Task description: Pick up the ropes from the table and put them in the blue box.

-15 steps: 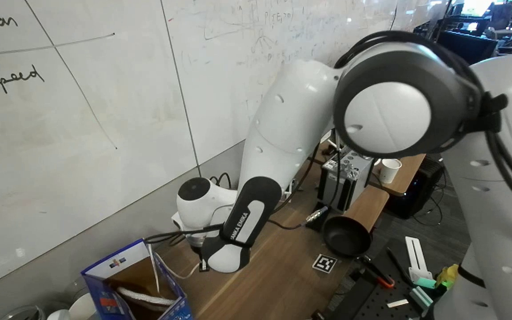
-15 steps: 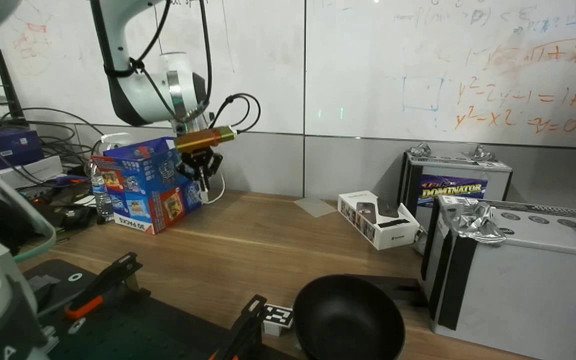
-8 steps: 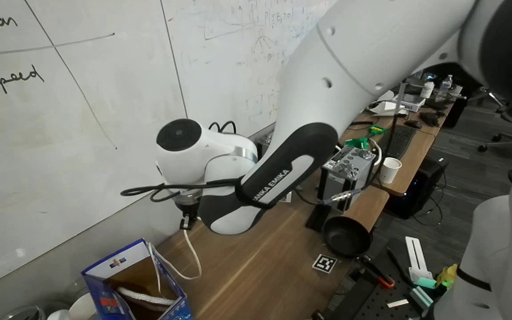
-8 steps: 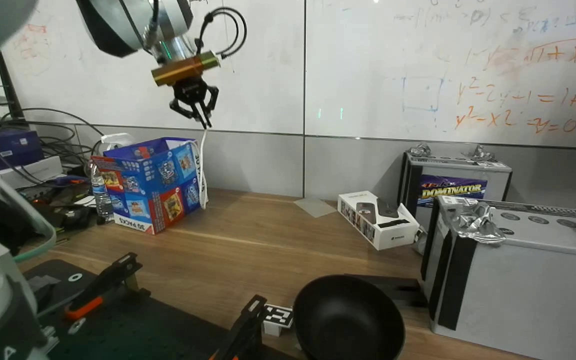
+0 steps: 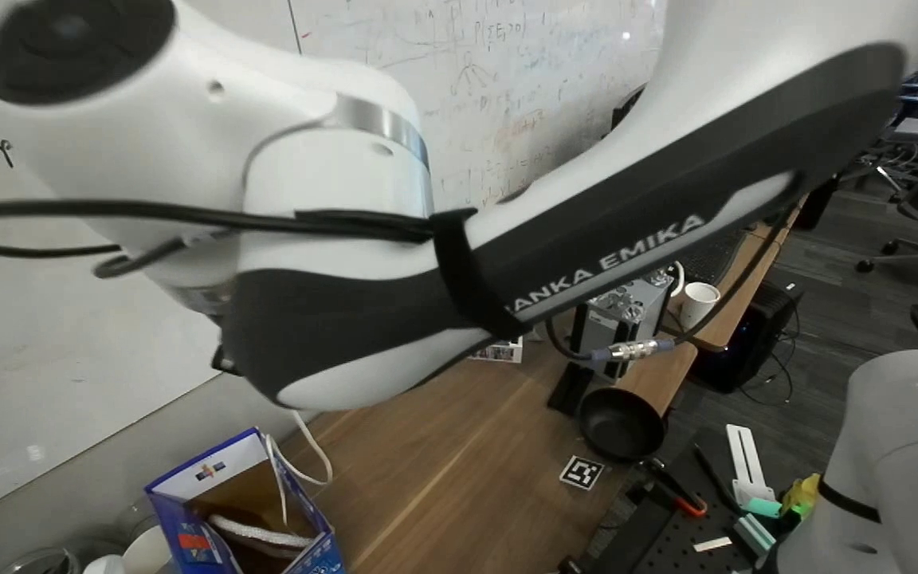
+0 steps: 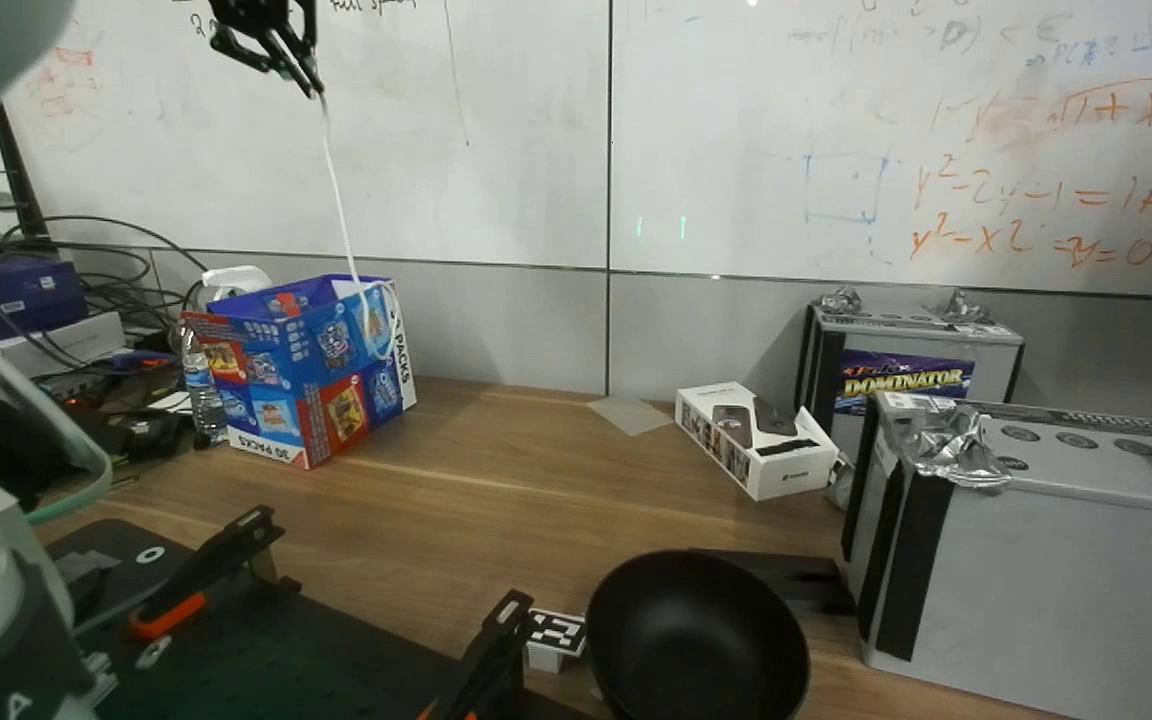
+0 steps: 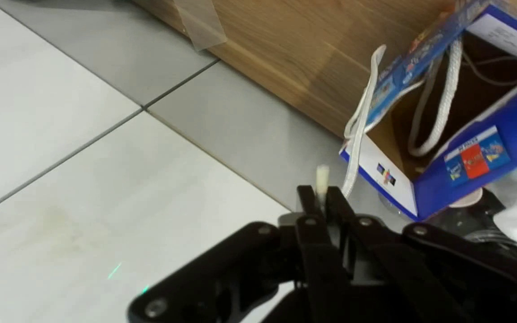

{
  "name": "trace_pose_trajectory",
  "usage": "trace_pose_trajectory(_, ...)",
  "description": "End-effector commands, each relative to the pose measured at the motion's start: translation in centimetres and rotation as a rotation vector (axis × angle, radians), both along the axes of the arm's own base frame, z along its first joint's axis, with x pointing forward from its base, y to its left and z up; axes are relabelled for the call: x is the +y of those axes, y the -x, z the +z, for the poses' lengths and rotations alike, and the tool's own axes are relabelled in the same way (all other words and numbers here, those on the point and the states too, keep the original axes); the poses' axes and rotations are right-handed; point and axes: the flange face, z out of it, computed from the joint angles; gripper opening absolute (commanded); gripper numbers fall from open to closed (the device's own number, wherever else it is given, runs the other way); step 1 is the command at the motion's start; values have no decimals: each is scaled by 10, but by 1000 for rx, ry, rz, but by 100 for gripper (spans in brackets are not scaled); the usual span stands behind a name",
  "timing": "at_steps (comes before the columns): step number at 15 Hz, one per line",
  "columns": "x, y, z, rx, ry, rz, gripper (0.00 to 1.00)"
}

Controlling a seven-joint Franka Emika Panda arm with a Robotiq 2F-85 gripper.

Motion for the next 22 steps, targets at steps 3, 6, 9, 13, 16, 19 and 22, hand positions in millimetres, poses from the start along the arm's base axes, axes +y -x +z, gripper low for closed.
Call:
trace_pose_trajectory(3,50,33,92,-82,-80,-71,9)
trace_pose_trajectory(6,64,46,119,-107,-118,-89,9)
trace_pose_trajectory(9,74,61,143,-140,-152,-118,9)
trace_pose_trajectory(13,86,87,169,-162,-200,-149,9)
trace_pose_trajectory(16,98,102,179,-144,-237,-145,9)
trace_pose_trajectory(19,107,110,186,-105,-282,-112,9)
trace_pose_trajectory(22,118,110,181,-24,-331,-77,9)
